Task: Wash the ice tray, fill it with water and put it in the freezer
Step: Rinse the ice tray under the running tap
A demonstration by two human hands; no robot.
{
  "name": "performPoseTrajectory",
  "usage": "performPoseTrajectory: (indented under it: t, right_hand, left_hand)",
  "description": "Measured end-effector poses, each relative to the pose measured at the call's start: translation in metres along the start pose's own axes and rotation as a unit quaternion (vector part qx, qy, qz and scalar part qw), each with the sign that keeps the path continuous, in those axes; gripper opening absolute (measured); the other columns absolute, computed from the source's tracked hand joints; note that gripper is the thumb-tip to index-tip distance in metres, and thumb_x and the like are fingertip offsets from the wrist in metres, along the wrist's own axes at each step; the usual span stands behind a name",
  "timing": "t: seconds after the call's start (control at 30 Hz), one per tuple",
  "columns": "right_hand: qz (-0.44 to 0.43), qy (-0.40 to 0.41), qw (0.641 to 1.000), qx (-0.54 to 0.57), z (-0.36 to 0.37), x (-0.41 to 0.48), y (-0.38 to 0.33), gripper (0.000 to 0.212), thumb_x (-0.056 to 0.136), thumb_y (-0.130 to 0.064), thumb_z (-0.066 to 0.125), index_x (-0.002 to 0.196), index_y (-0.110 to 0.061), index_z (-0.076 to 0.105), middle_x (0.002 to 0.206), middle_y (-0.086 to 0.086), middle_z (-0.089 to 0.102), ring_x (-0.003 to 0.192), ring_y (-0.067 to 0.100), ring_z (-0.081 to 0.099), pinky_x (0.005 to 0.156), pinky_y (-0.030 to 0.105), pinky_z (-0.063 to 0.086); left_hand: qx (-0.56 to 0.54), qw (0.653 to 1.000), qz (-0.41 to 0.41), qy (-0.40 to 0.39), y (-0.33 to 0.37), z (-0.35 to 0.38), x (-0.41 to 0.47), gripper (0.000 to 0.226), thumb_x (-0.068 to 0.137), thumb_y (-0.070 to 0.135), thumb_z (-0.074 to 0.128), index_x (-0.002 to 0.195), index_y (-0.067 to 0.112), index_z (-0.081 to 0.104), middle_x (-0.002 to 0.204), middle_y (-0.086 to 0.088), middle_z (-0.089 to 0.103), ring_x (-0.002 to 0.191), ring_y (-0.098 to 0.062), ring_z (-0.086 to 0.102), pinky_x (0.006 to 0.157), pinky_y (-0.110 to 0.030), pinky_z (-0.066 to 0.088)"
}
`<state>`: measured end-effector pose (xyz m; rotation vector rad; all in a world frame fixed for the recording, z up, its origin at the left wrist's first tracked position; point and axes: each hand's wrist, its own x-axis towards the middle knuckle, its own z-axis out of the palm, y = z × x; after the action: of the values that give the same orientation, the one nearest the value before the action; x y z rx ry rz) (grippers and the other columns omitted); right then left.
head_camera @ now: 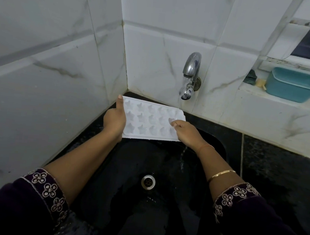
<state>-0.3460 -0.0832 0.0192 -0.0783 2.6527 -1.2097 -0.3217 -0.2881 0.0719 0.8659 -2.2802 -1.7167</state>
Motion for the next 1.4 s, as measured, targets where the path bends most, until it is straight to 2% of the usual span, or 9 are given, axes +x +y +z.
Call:
performPoseTrajectory:
  t: [0.13,0.23,0.4,0.53,0.73,0.87,1.1,1.27,1.4]
  right_hand:
    - [0.005,0.018,1.000,-0.016,0.001,0.002,-0.010,0.035,0.099,-0.030,0.038,0.068,-0.025,0.054,0.092,0.004,0.057,0.085,0.019,0.050,0.077,0.030,0.038]
    - [-0.005,-0.017,0.998,0.062,0.003,-0.005,-0.011,0.035,0.101,-0.026,0.035,0.122,-0.014,0.061,0.122,-0.001,0.061,0.068,0.001,0.042,0.064,0.015,0.033]
    - [0.007,0.015,1.000,0.015,0.000,-0.004,-0.009,0.032,0.099,-0.028,0.035,0.107,-0.017,0.064,0.120,-0.003,0.062,0.110,0.019,0.055,0.094,0.029,0.039]
    - [0.005,0.002,1.000,0.027,0.001,-0.004,-0.016,0.033,0.101,-0.027,0.035,0.101,-0.011,0.064,0.104,-0.012,0.056,0.095,0.012,0.052,0.082,0.022,0.039]
    - [-0.002,-0.030,0.999,0.015,-0.003,-0.005,-0.003,0.035,0.101,-0.025,0.034,0.125,-0.021,0.058,0.143,-0.008,0.046,0.127,0.013,0.046,0.106,0.023,0.029]
    - [0.034,0.026,0.998,-0.041,-0.002,0.000,-0.005,0.028,0.098,-0.026,0.036,0.090,-0.020,0.061,0.113,0.002,0.062,0.109,0.024,0.054,0.095,0.034,0.040]
    - [0.017,-0.003,0.999,0.035,0.008,-0.006,-0.010,0.039,0.101,-0.025,0.034,0.127,-0.006,0.055,0.134,0.006,0.055,0.108,0.016,0.053,0.094,0.023,0.036]
    - [0.027,-0.031,0.997,0.061,-0.002,-0.010,-0.001,0.038,0.101,-0.022,0.033,0.136,-0.022,0.049,0.084,-0.015,0.056,0.049,-0.004,0.049,0.046,0.004,0.036]
    - [0.005,-0.014,0.999,-0.029,-0.007,-0.004,0.002,0.034,0.099,-0.028,0.035,0.126,-0.031,0.056,0.138,-0.006,0.053,0.117,0.015,0.054,0.101,0.028,0.041]
  left_hand:
    - [0.001,1.000,-0.009,-0.004,-0.003,0.003,-0.002,0.053,0.095,0.061,0.029,0.062,0.019,0.035,0.067,0.005,0.038,0.059,-0.009,0.037,0.055,-0.021,0.031]
    - [-0.001,1.000,-0.009,0.005,-0.002,0.000,0.001,0.055,0.094,0.061,0.029,0.061,0.018,0.036,0.067,0.004,0.039,0.059,-0.010,0.038,0.056,-0.024,0.034]
    - [0.002,1.000,-0.006,0.002,-0.002,0.001,0.002,0.056,0.094,0.062,0.028,0.061,0.018,0.036,0.067,0.004,0.040,0.058,-0.011,0.039,0.056,-0.024,0.034]
    - [-0.005,1.000,-0.007,0.005,-0.003,0.003,-0.001,0.054,0.095,0.061,0.027,0.062,0.019,0.037,0.069,0.005,0.041,0.061,-0.009,0.040,0.058,-0.025,0.037]
    - [0.010,1.000,0.000,0.014,-0.004,0.002,0.002,0.057,0.094,0.062,0.027,0.061,0.017,0.039,0.068,0.002,0.042,0.060,-0.012,0.041,0.065,-0.031,0.042]
    - [-0.012,1.000,-0.015,-0.004,-0.010,0.008,0.002,0.055,0.093,0.064,0.028,0.063,0.019,0.042,0.071,0.003,0.048,0.067,-0.017,0.050,0.084,-0.040,0.049]
    - [-0.036,0.999,-0.020,0.009,-0.010,0.009,0.000,0.052,0.093,0.063,0.030,0.062,0.021,0.037,0.069,0.006,0.042,0.062,-0.010,0.042,0.074,-0.030,0.046]
    - [0.005,1.000,0.003,0.017,-0.007,0.003,0.001,0.055,0.094,0.061,0.029,0.058,0.019,0.031,0.064,0.005,0.035,0.056,-0.010,0.034,0.055,-0.022,0.030]
    - [0.000,1.000,0.007,0.009,-0.009,0.005,0.002,0.054,0.094,0.061,0.030,0.059,0.020,0.033,0.065,0.005,0.038,0.058,-0.010,0.037,0.057,-0.022,0.033]
